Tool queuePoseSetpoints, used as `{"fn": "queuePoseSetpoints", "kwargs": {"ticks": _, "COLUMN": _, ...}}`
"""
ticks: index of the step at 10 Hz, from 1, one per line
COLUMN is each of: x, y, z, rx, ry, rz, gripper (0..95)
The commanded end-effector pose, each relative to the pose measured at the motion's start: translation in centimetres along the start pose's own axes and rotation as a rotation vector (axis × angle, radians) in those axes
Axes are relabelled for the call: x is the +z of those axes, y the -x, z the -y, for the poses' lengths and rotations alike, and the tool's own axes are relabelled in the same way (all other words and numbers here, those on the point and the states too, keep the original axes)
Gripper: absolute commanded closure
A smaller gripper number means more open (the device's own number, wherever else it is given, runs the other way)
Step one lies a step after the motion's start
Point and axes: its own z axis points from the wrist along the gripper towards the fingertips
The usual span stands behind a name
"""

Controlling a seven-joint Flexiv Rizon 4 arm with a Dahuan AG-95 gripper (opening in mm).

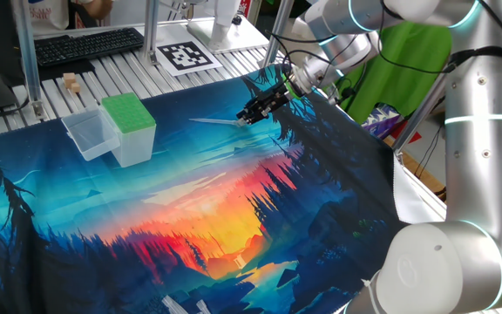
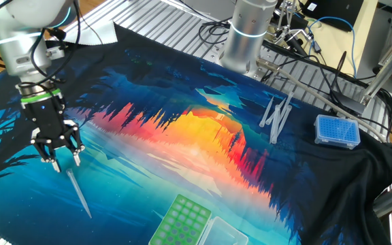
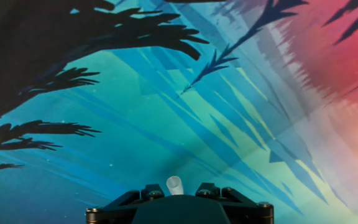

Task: Insert a large pipette tip into the holder for large pipette tips

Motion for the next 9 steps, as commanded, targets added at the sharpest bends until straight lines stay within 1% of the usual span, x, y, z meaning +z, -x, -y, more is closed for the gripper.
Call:
{"fn": "queuePoseSetpoints", "kwargs": {"ticks": 1, "x": 0.02, "y": -0.01, "z": -0.04, "rx": 0.001, "ry": 0.010, "rz": -0.016, "gripper": 57.0}}
{"fn": "queuePoseSetpoints", "kwargs": {"ticks": 2, "x": 0.17, "y": 0.00, "z": -0.17, "rx": -0.001, "ry": 0.010, "rz": -0.020, "gripper": 76.0}}
{"fn": "queuePoseSetpoints", "kwargs": {"ticks": 3, "x": 0.21, "y": -0.05, "z": -0.22, "rx": 0.005, "ry": 0.010, "rz": -0.026, "gripper": 76.0}}
{"fn": "queuePoseSetpoints", "kwargs": {"ticks": 4, "x": 0.23, "y": -0.08, "z": -0.25, "rx": 0.010, "ry": 0.011, "rz": -0.041, "gripper": 76.0}}
{"fn": "queuePoseSetpoints", "kwargs": {"ticks": 7, "x": 0.37, "y": -0.02, "z": -0.32, "rx": 0.005, "ry": 0.014, "rz": -0.047, "gripper": 76.0}}
{"fn": "queuePoseSetpoints", "kwargs": {"ticks": 8, "x": 0.44, "y": 0.03, "z": -0.35, "rx": -0.001, "ry": 0.017, "rz": -0.046, "gripper": 57.0}}
{"fn": "queuePoseSetpoints", "kwargs": {"ticks": 9, "x": 0.47, "y": 0.04, "z": -0.36, "rx": -0.005, "ry": 0.018, "rz": -0.045, "gripper": 57.0}}
